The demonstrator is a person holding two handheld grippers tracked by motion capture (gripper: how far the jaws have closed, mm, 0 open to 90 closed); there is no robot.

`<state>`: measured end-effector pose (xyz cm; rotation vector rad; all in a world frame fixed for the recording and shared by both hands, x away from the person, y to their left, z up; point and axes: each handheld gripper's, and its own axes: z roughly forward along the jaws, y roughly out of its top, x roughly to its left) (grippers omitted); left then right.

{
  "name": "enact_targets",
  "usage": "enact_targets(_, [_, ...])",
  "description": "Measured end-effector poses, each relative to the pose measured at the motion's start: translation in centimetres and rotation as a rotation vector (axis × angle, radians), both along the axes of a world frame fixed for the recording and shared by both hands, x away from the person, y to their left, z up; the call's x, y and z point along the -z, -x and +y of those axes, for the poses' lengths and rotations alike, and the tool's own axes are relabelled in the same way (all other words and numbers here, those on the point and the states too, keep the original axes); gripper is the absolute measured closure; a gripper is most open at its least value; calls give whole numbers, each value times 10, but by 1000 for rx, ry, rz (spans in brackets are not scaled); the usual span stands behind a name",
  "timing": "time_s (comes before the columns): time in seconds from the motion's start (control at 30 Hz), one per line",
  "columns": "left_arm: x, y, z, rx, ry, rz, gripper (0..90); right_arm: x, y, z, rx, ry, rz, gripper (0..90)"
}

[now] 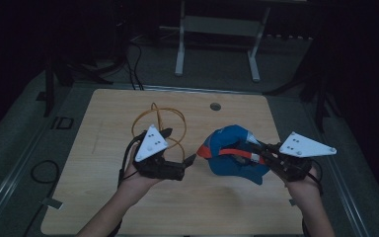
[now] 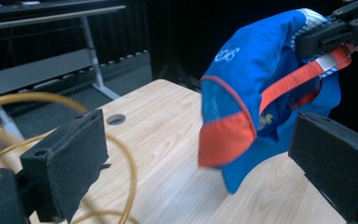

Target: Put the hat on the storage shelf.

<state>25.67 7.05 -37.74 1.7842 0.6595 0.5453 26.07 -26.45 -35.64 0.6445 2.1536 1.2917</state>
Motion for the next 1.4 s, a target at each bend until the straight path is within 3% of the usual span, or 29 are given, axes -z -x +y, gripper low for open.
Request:
enact_targets(0.37, [-3,-21,-43,112,-62,20,156,6,0,3,-16,-2,12,863])
enact_targets(0.6, [-2,-29,-54,149,-78,37,238,6,2,3,-34,-1,13,862])
enact_targets(0.63, [-1,-29,-59,154,-100,25,238,6,3,4,-37,2,12,863])
enact_targets(0.77, [2,-32,-65,176,-125,44,295,6,3,3,-46,-3,14,862])
enact_targets(0.9, [3,-35,-69,177,-127,51,338,7,5,5,-55,-3,12,862])
enact_targets(1.27, [8,-38,-78,198,-138,71,542,9,7,8,-66,-1,10,862])
enact_targets(1.4, [10,-38,-79,188,-143,82,709,10,6,7,-65,-10,15,862])
